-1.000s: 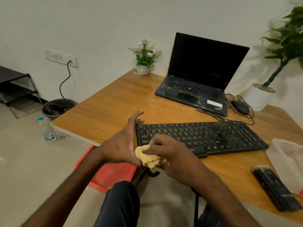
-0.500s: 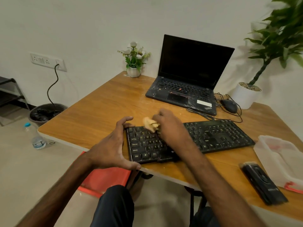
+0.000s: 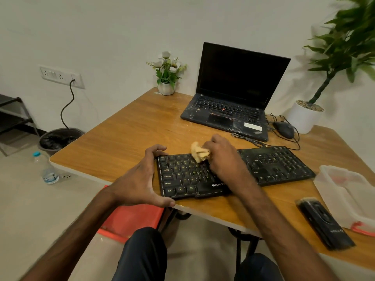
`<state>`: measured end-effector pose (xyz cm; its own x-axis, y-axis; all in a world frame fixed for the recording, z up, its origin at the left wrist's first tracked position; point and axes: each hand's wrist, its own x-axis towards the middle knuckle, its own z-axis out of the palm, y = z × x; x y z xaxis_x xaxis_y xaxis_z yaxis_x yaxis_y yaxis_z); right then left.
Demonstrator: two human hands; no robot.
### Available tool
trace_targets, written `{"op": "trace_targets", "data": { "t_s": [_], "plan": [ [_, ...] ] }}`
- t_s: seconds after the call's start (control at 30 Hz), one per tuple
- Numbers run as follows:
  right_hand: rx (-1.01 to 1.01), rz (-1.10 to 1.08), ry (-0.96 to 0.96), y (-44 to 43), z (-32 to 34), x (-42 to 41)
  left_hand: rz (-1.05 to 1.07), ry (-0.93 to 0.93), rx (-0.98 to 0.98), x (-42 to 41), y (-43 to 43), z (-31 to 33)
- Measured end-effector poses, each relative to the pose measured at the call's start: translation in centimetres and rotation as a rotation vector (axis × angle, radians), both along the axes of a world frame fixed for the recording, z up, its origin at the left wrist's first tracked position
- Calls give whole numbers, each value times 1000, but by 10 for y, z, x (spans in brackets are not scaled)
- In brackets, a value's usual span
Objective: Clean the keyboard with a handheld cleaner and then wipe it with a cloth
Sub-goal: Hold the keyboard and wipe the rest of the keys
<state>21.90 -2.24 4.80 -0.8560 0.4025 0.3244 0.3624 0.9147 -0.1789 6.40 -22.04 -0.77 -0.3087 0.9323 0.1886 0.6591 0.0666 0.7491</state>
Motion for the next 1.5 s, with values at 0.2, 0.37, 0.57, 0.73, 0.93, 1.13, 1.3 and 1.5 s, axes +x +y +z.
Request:
{"op": "trace_targets", "data": {
  "t_s": [0.2,0.37,0.57,0.73,0.93,1.13,1.3,1.5],
  "plan": [
    [18,-314,-47,54,14,33,-13,-8,1,0,1,-2],
    [-16,-159,-54,-6,8,1,-29,-29,-1,2,2,2],
    [42,104,-59,-73,5,-29,-13,-45,9,0,-1,4],
    [-375,-153,117,-17,11,3,-4,-79,8,0,-2,5],
    [-1604,-185,720,7,25,66,9,-185,54,0,-2,8],
    [-1919,10,878,4,29,107,113,-201,146,17,-2,23],
    [-1617,-69,760,-2,31,117,203,-107,373,79,32,73],
    [-1533,-31,814,-14,36,124,52,-416,209,149,96,109]
  ]
}}
